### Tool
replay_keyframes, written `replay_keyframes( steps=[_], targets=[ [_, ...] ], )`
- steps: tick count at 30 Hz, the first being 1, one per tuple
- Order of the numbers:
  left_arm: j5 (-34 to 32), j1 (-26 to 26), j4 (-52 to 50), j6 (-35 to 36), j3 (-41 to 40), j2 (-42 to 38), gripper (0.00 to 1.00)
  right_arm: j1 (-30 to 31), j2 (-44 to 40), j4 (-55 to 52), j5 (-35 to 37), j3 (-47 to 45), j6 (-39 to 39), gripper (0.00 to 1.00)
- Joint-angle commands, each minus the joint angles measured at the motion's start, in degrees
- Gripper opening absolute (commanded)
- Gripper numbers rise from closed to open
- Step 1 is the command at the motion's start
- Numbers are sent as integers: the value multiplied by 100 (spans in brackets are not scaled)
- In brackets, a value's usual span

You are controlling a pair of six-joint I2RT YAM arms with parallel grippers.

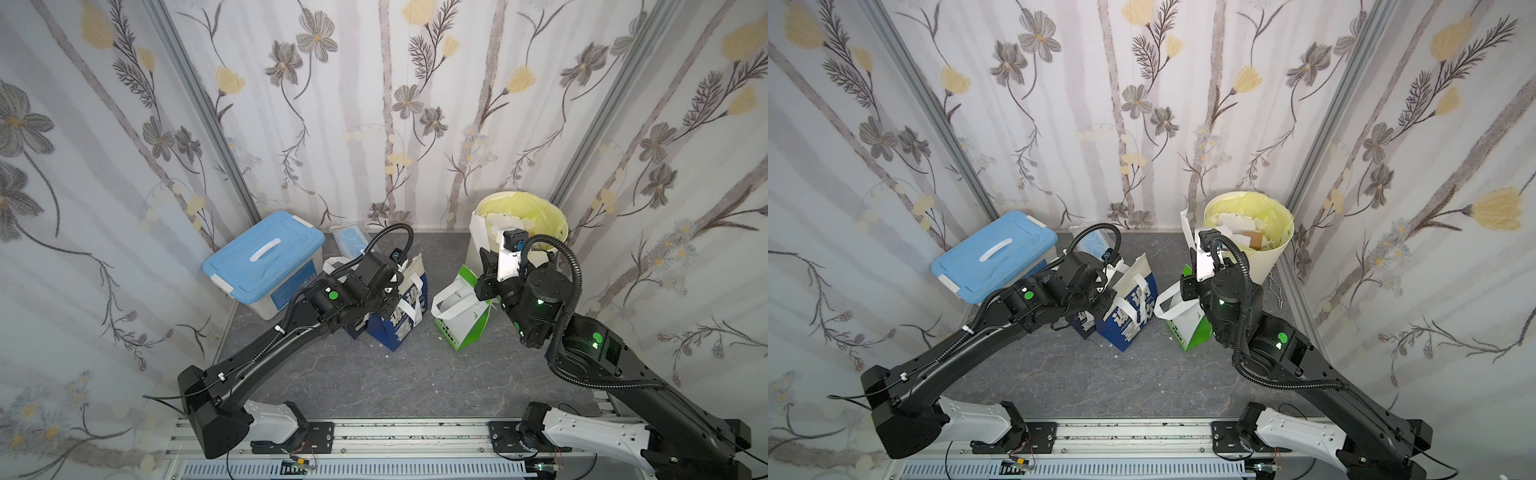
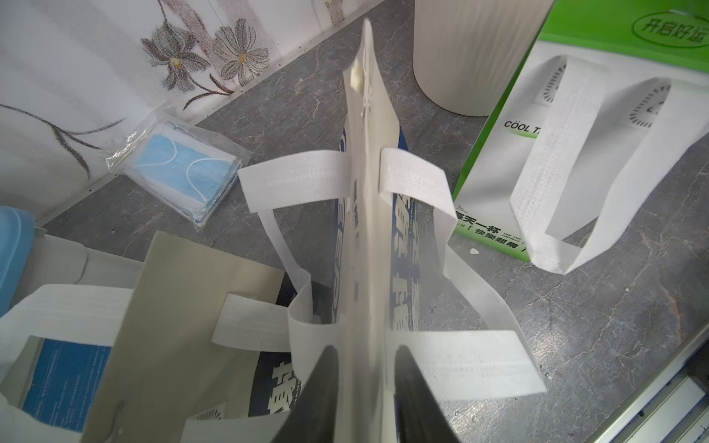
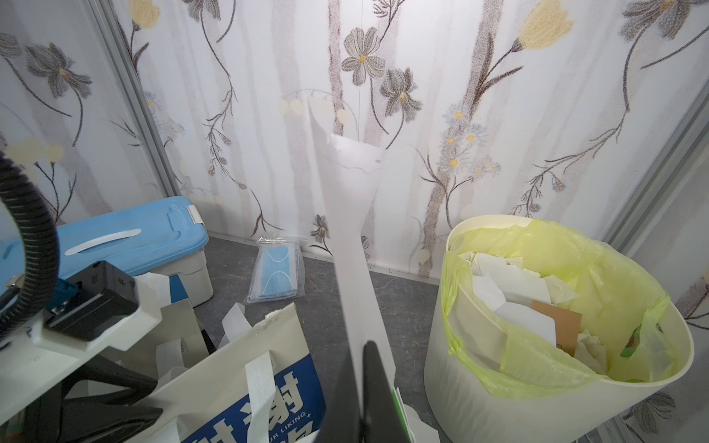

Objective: Shred takeout receipts and throw away
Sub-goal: Place the takeout bag at the center of the board, then shred the takeout receipt.

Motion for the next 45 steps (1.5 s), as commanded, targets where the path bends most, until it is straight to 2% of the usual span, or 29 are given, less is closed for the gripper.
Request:
replay_keyframes(
  steps=[1, 5, 9, 15, 20, 24, 28, 33, 37, 45],
  targets=[
    [35, -9, 109, -8, 34, 4, 42, 8, -4, -20, 1, 4, 42, 0],
    [155, -9, 142, -17, 28, -47, 50, 8, -12, -55, -22, 13, 25, 0],
    [191, -6, 234, -91, 98, -244, 54, 8, -27, -90, -114, 30, -54, 0],
    [254, -2, 389, 55, 178, -735, 61, 26, 42, -301, -849, 102, -183, 0],
    [500, 13, 563, 464, 565, -1169, 66, 16, 90, -627, -2838, 207, 53, 0],
    [1068, 33, 590, 759, 879, -1349, 77, 12, 201, -846, -4268, 211, 466, 0],
    [2029, 83, 468, 909, 1206, -1323, 82, 14, 351, -1052, -5200, 232, 784, 0],
    [3325, 162, 587, 1004, 1301, -1240, 90, 15, 561, -1289, -5876, 384, 932, 0],
    [3844, 234, 540, 1071, 1253, -1108, 89, 17, 611, -1303, -6146, 468, 965, 0],
    [4661, 351, 872, 550, 1024, -963, 61, 11, 703, -1433, -5895, 603, 925, 0]
  ],
)
